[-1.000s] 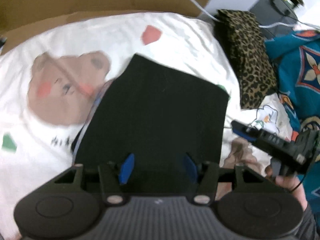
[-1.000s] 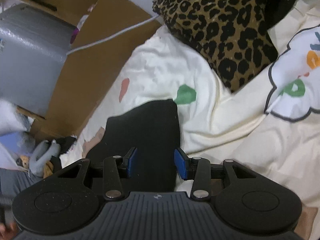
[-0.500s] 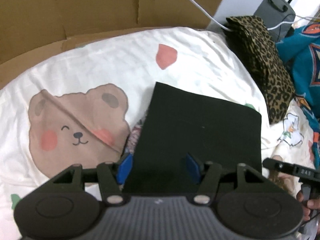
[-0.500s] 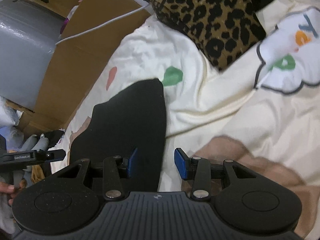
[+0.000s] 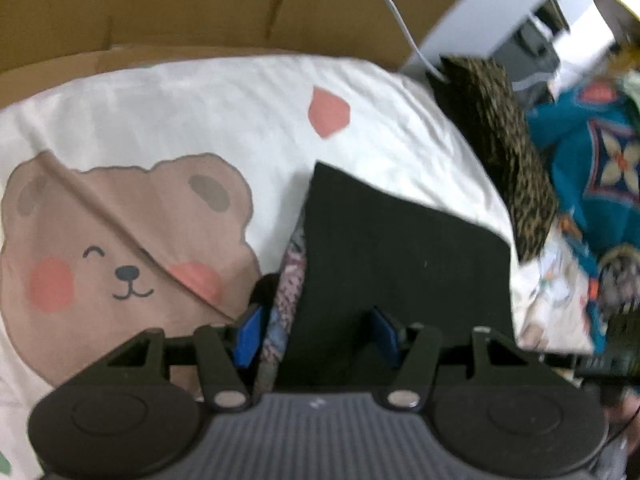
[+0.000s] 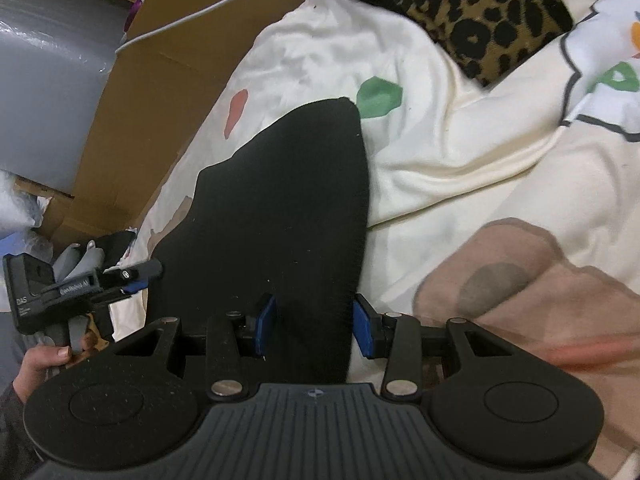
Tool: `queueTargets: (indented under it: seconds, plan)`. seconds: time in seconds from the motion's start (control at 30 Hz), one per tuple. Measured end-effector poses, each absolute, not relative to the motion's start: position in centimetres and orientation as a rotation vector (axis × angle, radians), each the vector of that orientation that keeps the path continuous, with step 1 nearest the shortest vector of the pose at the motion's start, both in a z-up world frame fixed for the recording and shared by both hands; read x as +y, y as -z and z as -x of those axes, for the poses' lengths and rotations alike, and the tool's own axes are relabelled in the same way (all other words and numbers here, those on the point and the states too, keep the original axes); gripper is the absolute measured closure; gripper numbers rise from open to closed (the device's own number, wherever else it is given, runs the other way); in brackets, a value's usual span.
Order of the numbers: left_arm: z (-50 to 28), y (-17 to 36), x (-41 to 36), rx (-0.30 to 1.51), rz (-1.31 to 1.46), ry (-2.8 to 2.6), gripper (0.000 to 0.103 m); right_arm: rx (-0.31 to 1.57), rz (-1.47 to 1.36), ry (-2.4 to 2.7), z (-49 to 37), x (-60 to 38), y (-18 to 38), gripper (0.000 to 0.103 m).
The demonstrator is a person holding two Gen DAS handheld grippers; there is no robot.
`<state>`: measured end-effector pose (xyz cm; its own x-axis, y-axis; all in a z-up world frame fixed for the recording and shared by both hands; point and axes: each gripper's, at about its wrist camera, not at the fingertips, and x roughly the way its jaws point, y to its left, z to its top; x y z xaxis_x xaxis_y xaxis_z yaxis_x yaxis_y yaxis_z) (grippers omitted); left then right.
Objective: Fold clothes
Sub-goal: 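Close both tools on the edge of the folded black shorts, then lift the folded shorts off the sheet with both tools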
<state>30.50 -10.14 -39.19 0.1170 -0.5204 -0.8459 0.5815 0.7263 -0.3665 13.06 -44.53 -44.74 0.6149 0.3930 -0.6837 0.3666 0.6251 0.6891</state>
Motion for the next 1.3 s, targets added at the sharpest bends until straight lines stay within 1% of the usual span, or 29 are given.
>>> queueTargets:
  seconds: [0.1,0.17,0.2,0.23,0.27,0.3,0.33,0.4,0.43,0.47,0.5,0.53,0.6,0.63,0.67,0.8,0.83,0.87,0.9,0.93,0.97,1.03,1.1,1.13,1.17,1.2,1.23,1.27,1.3]
  plan:
    - [-31.2,40.2,-9.8,1.246,-0.015,0.824,0.042,0.947,-0.960,-0.008,-13.2,-44.4,45.1,0.057]
    - [-31.5,40.5,-9.6,1.249,-0.003,0.844,0.049,0.952,-0.960,-0.018,-13.3,-44.4,44.9,0.068]
    - [-31.5,40.6,-9.6,1.245,-0.005,0.854,0.051,0.956,-0.959,-0.024,-13.3,-44.4,44.7,0.080]
    - [-31.5,40.6,-9.6,1.238,-0.016,0.861,0.056,0.957,-0.969,-0.025,-13.4,-44.5,44.6,0.086]
    - [-31.6,40.5,-9.6,1.231,-0.018,0.865,0.064,0.954,-0.981,-0.026,-13.4,-44.6,44.4,0.088]
    - [-31.6,40.3,-9.5,1.220,-0.012,0.871,0.069,0.946,-0.984,-0.032,-13.4,-44.7,44.2,0.092]
    - [-31.6,40.0,-9.3,1.212,-0.003,0.879,0.073,0.937,-0.982,-0.039,-13.4,-44.7,43.9,0.093]
    - [-31.8,39.9,-9.0,1.212,0.012,0.887,0.074,0.926,-0.974,-0.050,-13.3,-44.6,43.4,0.093]
    - [-31.8,40.0,-9.1,1.223,0.009,0.886,0.070,0.926,-0.971,-0.053,-13.3,-44.4,43.3,0.091]
    - [-31.9,40.2,-9.1,1.239,0.006,0.882,0.061,0.931,-0.961,-0.052,-13.3,-44.3,43.3,0.090]
    - [-32.1,40.5,-9.2,1.260,0.003,0.876,0.055,0.941,-0.960,-0.048,-13.5,-44.2,43.5,0.088]
    - [-32.2,40.8,-9.3,1.278,0.005,0.872,0.049,0.951,-0.963,-0.044,-13.6,-44.2,43.8,0.079]
    - [-32.6,41.2,-9.6,1.295,0.014,0.877,0.043,0.959,-0.989,-0.043,-14.0,-44.2,44.4,0.073]
    - [-32.7,41.4,-9.7,1.302,0.017,0.885,0.037,0.958,-0.997,-0.043,-14.1,-44.2,44.6,0.073]
    - [-32.8,41.7,-9.9,1.307,0.017,0.891,0.033,0.958,-1.001,-0.044,-14.3,-44.1,44.8,0.073]
    - [-33.1,42.5,-9.9,1.304,0.063,0.891,0.030,0.949,-1.038,-0.038,-14.9,-44.0,45.5,0.072]
    - [-33.1,42.5,-9.7,1.304,0.083,0.884,0.034,0.944,-1.048,-0.035,-15.0,-44.0,45.6,0.072]
    - [-33.1,42.5,-9.6,1.300,0.096,0.887,0.047,0.939,-1.058,-0.032,-15.1,-44.0,45.6,0.072]
    - [-33.1,42.3,-9.4,1.295,0.112,0.902,0.058,0.935,-1.067,-0.029,-15.2,-44.0,45.7,0.078]
    - [-33.1,42.2,-9.2,1.291,0.129,0.914,0.068,0.929,-1.066,-0.033,-15.2,-43.9,45.5,0.088]
    - [-33.1,41.9,-9.0,1.287,0.139,0.920,0.071,0.922,-1.060,-0.040,-15.2,-43.8,45.1,0.092]
    - [-32.9,41.5,-9.1,1.276,0.118,0.927,0.072,0.907,-1.050,-0.055,-15.1,-43.7,44.4,0.093]
    - [-32.8,41.3,-9.3,1.269,0.089,0.926,0.065,0.891,-1.043,-0.075,-15.0,-43.6,43.5,0.093]
    - [-32.9,41.4,-9.4,1.281,0.081,0.912,0.054,0.893,-1.039,-0.078,-15.0,-43.7,43.4,0.091]
    - [-32.9,41.6,-9.5,1.305,0.084,0.904,0.045,0.899,-1.033,-0.079,-15.0,-43.7,43.5,0.090]
    - [-33.0,41.8,-9.6,1.322,0.094,0.911,0.042,0.906,-1.028,-0.080,-15.0,-43.7,43.5,0.089]
    - [-33.1,41.8,-9.7,1.328,0.103,0.921,0.036,0.916,-1.026,-0.074,-15.1,-43.7,43.7,0.086]
    - [-33.1,41.9,-9.8,1.334,0.108,0.930,0.030,0.922,-1.026,-0.069,-15.1,-43.8,43.9,0.081]
    - [-33.1,42.0,-9.9,1.339,0.106,0.938,0.028,0.928,-1.026,-0.064,-15.1,-43.8,44.2,0.069]
